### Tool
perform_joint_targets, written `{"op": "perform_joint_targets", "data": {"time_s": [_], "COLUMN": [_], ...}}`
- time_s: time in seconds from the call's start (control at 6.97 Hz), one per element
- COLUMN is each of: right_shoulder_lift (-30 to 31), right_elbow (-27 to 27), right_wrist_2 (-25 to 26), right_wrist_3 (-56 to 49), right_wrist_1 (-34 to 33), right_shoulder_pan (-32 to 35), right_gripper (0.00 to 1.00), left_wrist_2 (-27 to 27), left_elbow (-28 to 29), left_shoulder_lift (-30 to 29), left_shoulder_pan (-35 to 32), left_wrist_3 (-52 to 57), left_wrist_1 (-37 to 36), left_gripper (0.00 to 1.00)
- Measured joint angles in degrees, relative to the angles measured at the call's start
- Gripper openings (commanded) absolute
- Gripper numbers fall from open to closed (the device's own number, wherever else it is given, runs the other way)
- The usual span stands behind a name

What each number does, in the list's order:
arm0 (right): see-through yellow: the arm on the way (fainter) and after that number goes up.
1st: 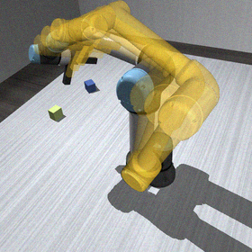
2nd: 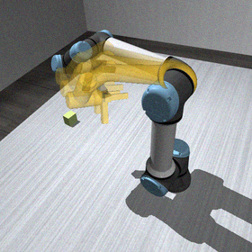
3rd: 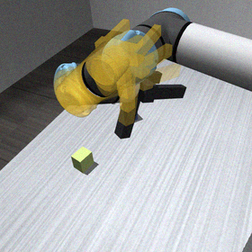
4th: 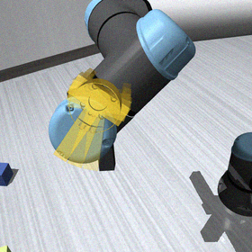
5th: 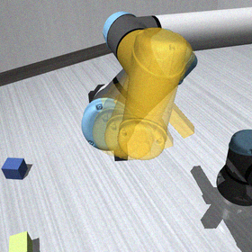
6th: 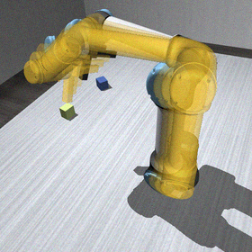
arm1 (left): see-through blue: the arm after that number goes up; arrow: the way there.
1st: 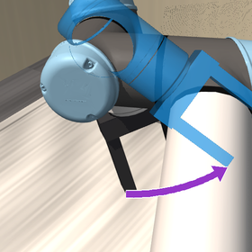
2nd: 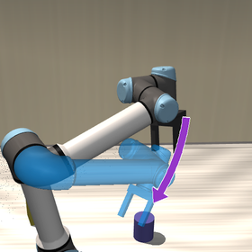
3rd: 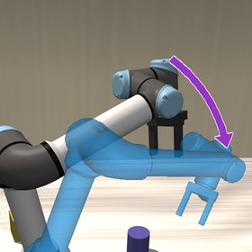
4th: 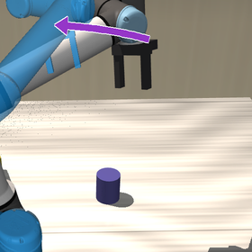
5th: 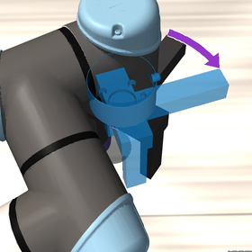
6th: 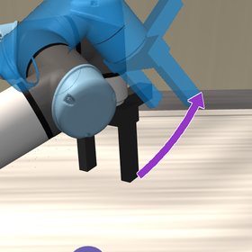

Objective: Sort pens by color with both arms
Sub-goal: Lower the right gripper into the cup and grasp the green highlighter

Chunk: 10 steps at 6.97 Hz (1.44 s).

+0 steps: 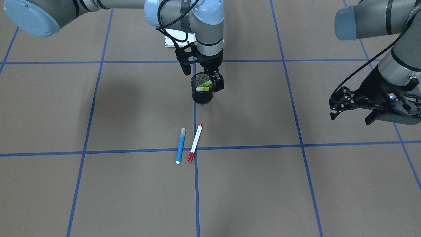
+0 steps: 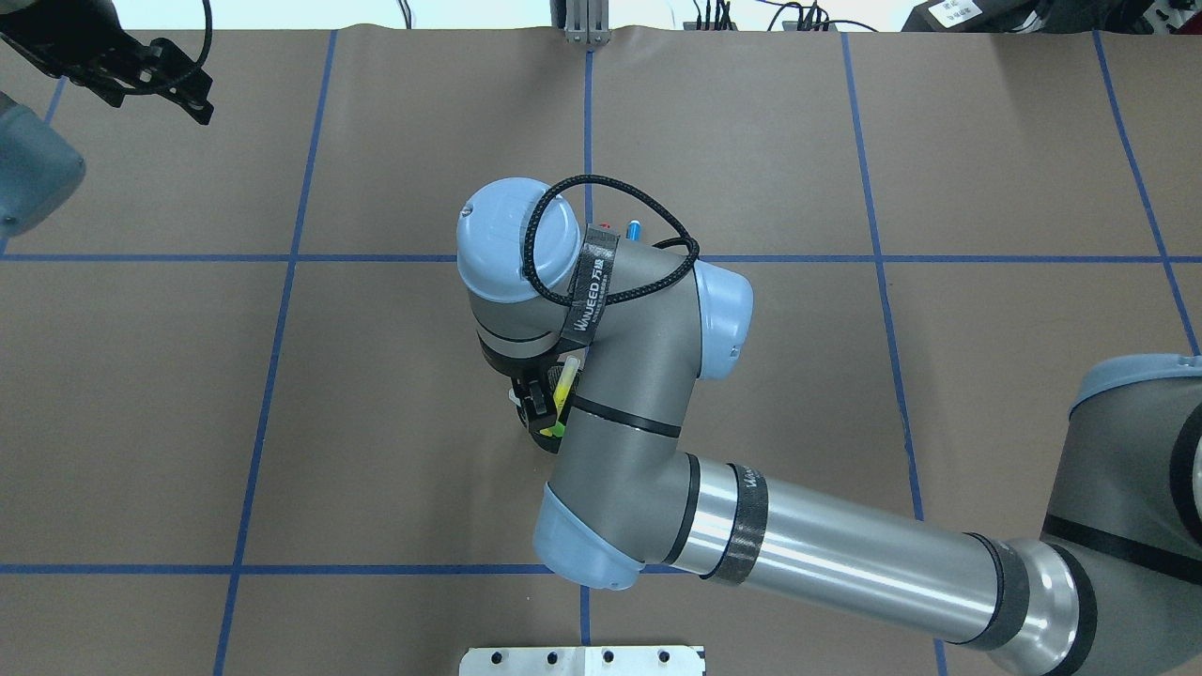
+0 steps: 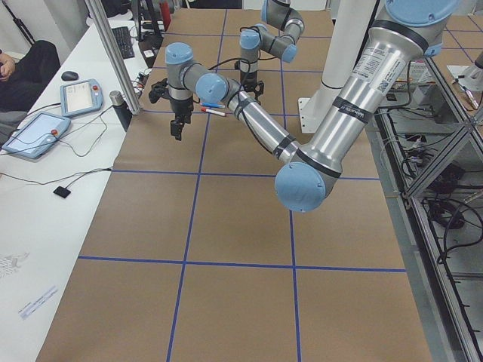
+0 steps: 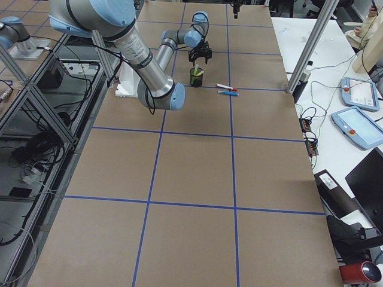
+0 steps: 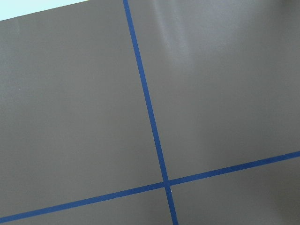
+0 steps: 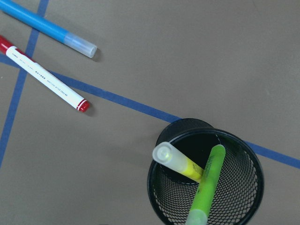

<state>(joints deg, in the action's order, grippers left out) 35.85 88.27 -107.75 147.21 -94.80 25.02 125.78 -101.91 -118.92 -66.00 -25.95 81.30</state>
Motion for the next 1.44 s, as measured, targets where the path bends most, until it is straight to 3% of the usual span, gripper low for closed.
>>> {"op": "perform_joint_targets", "data": {"time_s": [0.43,1.15,1.44], "right_shoulder_lift": [2.1,4.8,6.3], "right_elbow": [0.0,2.4,4.2], "right_wrist_2": [0.1,-2.3,-3.0], "right_wrist_3": [5.7,7.2,7.2], "right_wrist_1": [6.1,7.0,7.1], "right_shoulder_pan": [-1.1,-1.2,-1.2], "right_gripper": [0.71,0.5,0.49], "left_wrist_2": [-0.3,-0.3,-0.4], "left_elbow": [0.1,0.2,0.2], "left_shoulder_lift": [0.2,0.3,0.4], "left_shoulder_pan": [0.0,0.2,0.2], "left_wrist_3": [0.0,0.0,-0.1], "left_wrist_1": [0.0,0.1,0.1], "left_gripper": [0.99,0.99,0.99]}}
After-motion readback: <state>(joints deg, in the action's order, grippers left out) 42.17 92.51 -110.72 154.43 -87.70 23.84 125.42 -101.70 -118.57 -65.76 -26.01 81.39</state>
